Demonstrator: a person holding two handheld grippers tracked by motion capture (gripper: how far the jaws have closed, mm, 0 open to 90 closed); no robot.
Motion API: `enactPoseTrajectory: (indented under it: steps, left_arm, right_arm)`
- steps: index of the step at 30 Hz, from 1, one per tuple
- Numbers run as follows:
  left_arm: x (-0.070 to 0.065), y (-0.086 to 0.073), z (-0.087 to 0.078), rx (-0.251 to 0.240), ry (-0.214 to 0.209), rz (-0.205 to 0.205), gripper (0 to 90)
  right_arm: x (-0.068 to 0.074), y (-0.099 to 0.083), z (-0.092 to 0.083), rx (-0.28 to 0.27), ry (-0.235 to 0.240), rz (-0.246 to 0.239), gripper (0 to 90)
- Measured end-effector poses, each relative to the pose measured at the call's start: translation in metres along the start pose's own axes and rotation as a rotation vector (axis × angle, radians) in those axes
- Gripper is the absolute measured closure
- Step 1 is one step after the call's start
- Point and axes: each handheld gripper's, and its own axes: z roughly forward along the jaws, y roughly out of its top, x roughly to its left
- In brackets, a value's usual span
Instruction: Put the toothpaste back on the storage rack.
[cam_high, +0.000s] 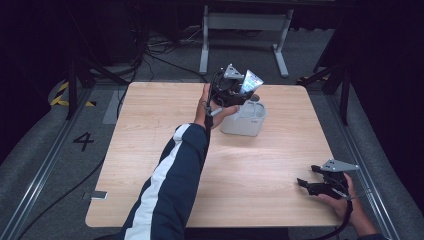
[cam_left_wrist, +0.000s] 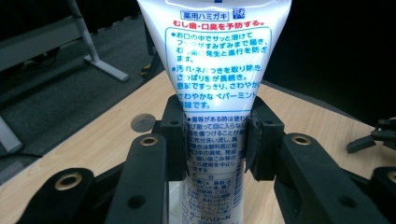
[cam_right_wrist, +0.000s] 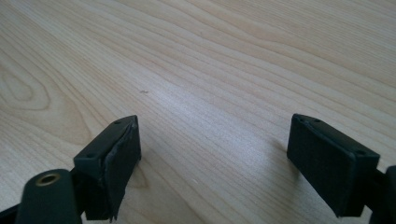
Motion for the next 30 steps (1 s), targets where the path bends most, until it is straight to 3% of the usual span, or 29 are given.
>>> enactPoseTrajectory:
  steps: [17,20,21,30]
  left_arm:
    - [0.005,0.009,0.028,-0.055,-0.021,0.013,65.9]
    - [0.006,0.006,0.031,-0.063,-0.035,-0.002,65.9]
    - [0.007,0.004,0.033,-0.068,-0.018,-0.003,65.9]
    - [0.017,-0.002,0.033,-0.103,0.007,-0.022,65.8]
  right_arm:
    - [0.0,0.0,0.0,0.001,0.0,-0.005,17.9]
    - [0.0,0.0,0.0,0.001,0.0,-0.005,17.9]
    - [0.0,0.0,0.0,0.001,0.0,-0.005,17.9]
    - [0.0,0.0,0.0,0.002,0.001,-0.004,18.1]
